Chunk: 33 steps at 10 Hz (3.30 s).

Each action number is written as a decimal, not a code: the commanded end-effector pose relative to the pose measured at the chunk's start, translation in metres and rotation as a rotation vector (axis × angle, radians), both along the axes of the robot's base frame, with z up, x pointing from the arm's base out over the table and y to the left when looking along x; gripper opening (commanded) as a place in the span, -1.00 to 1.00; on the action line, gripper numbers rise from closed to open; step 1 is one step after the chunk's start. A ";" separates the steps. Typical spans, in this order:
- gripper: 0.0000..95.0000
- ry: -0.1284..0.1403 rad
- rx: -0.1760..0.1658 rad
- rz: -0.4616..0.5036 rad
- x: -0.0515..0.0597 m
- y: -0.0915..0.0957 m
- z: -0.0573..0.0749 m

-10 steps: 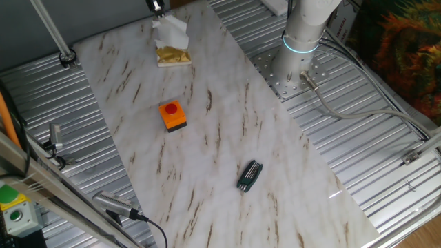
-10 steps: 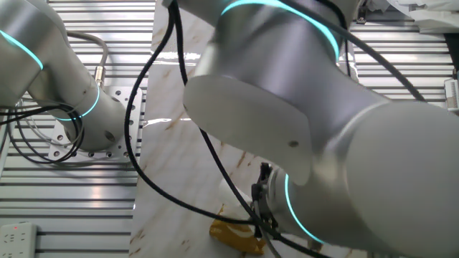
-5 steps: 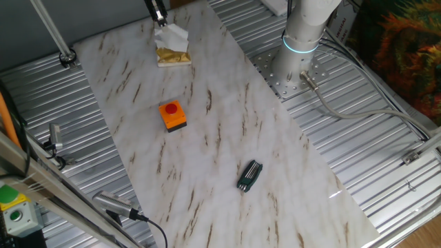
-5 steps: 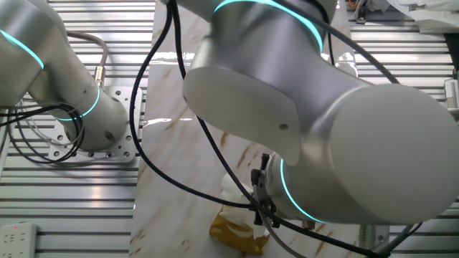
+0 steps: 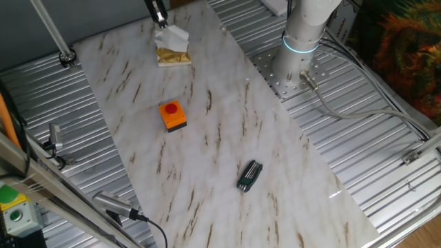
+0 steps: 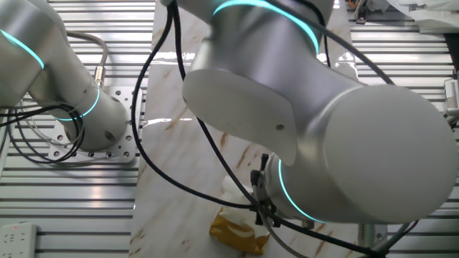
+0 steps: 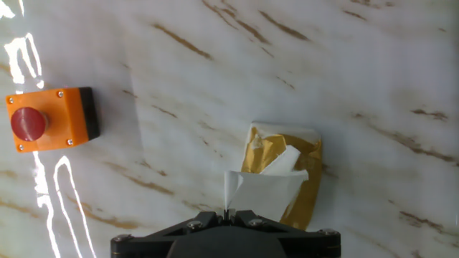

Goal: Pull out a napkin

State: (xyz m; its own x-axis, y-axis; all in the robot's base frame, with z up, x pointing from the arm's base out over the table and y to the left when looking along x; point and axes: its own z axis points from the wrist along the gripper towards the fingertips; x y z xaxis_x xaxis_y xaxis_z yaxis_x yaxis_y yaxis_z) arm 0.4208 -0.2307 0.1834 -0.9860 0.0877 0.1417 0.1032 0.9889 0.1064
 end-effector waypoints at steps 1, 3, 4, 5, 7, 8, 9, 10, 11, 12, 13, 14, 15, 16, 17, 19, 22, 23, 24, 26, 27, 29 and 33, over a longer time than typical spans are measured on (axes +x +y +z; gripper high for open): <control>-1.00 -0.023 -0.012 0.047 0.006 -0.009 -0.008; -1.00 -0.037 -0.009 0.078 0.012 -0.024 -0.014; -1.00 -0.039 -0.006 0.085 0.013 -0.029 -0.014; -1.00 -0.039 -0.007 0.091 0.013 -0.031 -0.014; -1.00 -0.042 -0.012 0.088 0.013 -0.031 -0.014; -1.00 -0.041 -0.011 0.083 0.013 -0.030 -0.013; -1.00 -0.034 -0.014 0.076 0.013 -0.030 -0.013; -1.00 -0.033 -0.014 0.073 0.012 -0.030 -0.013; -1.00 -0.029 -0.014 0.069 0.012 -0.030 -0.013; -1.00 -0.029 -0.014 0.067 0.012 -0.030 -0.013; -1.00 -0.031 -0.013 0.064 0.012 -0.030 -0.013; -1.00 -0.030 -0.013 0.066 0.012 -0.030 -0.013; -1.00 -0.028 -0.013 0.067 0.012 -0.030 -0.013; -1.00 -0.026 -0.014 0.069 0.012 -0.030 -0.013; -1.00 -0.025 -0.016 0.068 0.012 -0.030 -0.013; -1.00 -0.030 -0.024 0.080 0.012 -0.030 -0.013; -1.00 -0.052 -0.013 0.133 0.012 -0.030 -0.013; -1.00 -0.057 -0.006 0.162 0.012 -0.030 -0.013; -1.00 -0.068 0.003 0.210 0.012 -0.030 -0.013; -1.00 -0.107 0.018 0.275 0.012 -0.030 -0.013; -1.00 -0.124 0.019 0.298 0.012 -0.030 -0.013; -1.00 -0.136 0.031 0.303 0.012 -0.030 -0.013; -1.00 -0.164 0.034 0.315 0.012 -0.030 -0.013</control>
